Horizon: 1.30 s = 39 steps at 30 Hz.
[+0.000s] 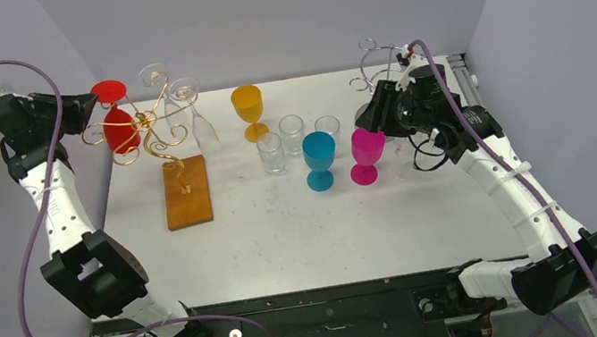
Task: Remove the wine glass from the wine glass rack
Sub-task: Pick up the wine glass from the wine rack.
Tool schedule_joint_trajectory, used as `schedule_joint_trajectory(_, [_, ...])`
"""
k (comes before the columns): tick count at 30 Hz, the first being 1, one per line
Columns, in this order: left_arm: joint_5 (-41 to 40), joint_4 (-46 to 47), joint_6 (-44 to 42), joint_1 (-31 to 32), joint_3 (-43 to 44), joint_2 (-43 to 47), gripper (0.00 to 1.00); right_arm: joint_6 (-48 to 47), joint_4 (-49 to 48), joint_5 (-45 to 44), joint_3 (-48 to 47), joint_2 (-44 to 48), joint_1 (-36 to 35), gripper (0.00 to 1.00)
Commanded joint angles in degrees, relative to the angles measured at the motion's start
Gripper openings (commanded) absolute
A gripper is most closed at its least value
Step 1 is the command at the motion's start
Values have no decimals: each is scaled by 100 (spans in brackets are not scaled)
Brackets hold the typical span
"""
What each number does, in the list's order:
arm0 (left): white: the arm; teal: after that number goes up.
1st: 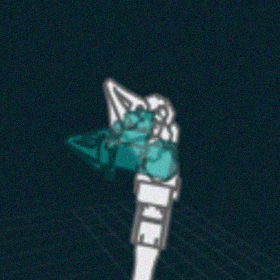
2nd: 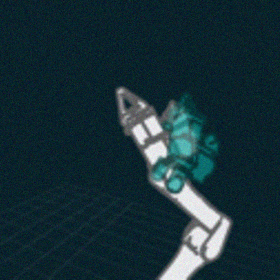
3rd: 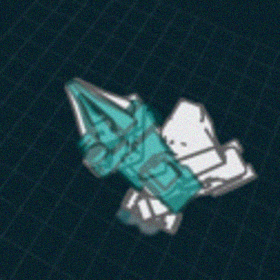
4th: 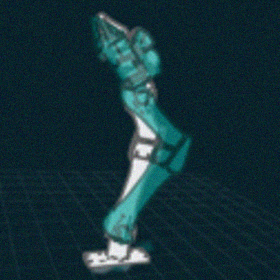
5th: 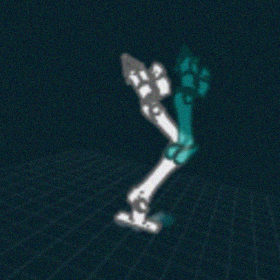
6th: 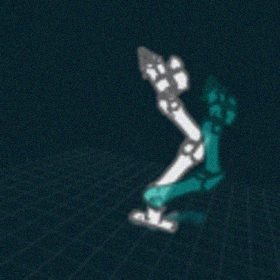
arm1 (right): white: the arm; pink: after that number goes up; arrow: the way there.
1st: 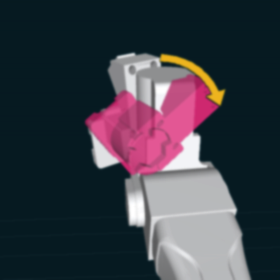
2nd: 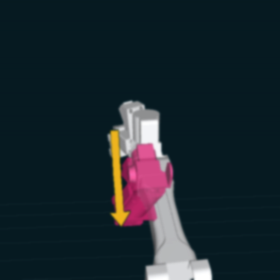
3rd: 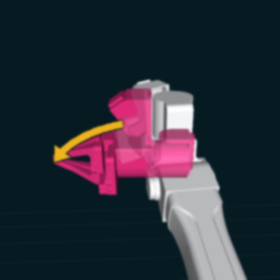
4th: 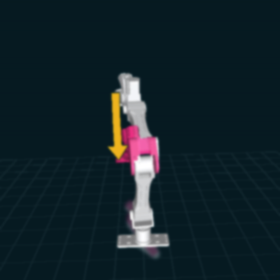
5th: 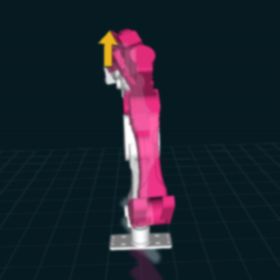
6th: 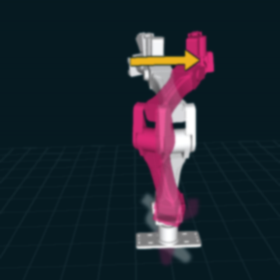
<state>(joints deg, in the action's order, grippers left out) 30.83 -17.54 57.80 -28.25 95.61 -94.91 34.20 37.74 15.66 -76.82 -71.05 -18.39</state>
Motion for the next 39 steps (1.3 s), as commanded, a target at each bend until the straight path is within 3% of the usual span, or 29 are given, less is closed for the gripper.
schedule_joint_trajectory(1, [280,974,753,-67,-275,257,0,-28,-218,-133,46,49,29,42])
schedule_joint_trajectory(12, [407,1663,1466,-69,-643,289,0,-23,-238,-133,87,49,30,42])
schedule_joint_trajectory(39, [1172,1503,1283,-400,-952,685,0,7,-235,-160,155,72,24,42])
